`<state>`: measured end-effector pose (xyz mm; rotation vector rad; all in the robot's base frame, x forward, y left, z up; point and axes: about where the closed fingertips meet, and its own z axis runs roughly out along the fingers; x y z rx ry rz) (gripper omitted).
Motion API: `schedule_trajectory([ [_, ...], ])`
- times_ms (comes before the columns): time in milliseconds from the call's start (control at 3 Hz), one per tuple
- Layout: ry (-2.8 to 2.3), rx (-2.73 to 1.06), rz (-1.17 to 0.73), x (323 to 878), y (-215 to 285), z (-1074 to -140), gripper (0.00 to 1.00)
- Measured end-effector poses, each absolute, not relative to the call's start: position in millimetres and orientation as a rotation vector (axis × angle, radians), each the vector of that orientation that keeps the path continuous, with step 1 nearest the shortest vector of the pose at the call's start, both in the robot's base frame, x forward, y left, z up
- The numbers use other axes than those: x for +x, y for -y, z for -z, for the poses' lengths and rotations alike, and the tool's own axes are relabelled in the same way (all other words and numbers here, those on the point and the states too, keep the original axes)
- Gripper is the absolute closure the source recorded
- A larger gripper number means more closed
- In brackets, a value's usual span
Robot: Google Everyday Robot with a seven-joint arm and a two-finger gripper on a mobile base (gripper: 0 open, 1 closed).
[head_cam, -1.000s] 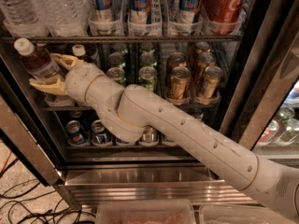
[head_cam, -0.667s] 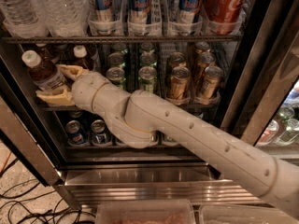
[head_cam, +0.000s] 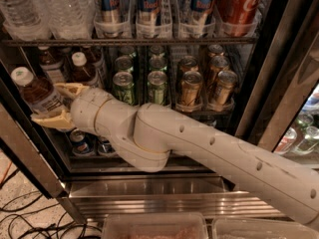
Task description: Pick blue plastic bottle from middle shelf of fridge
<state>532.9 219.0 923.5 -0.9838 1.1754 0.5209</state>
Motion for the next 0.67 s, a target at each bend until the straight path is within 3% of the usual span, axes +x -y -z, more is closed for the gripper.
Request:
schedule_trajectory([
  [667,-1.176,-0.986,-0.524,531.6,-218.8,-916.9,1.0],
])
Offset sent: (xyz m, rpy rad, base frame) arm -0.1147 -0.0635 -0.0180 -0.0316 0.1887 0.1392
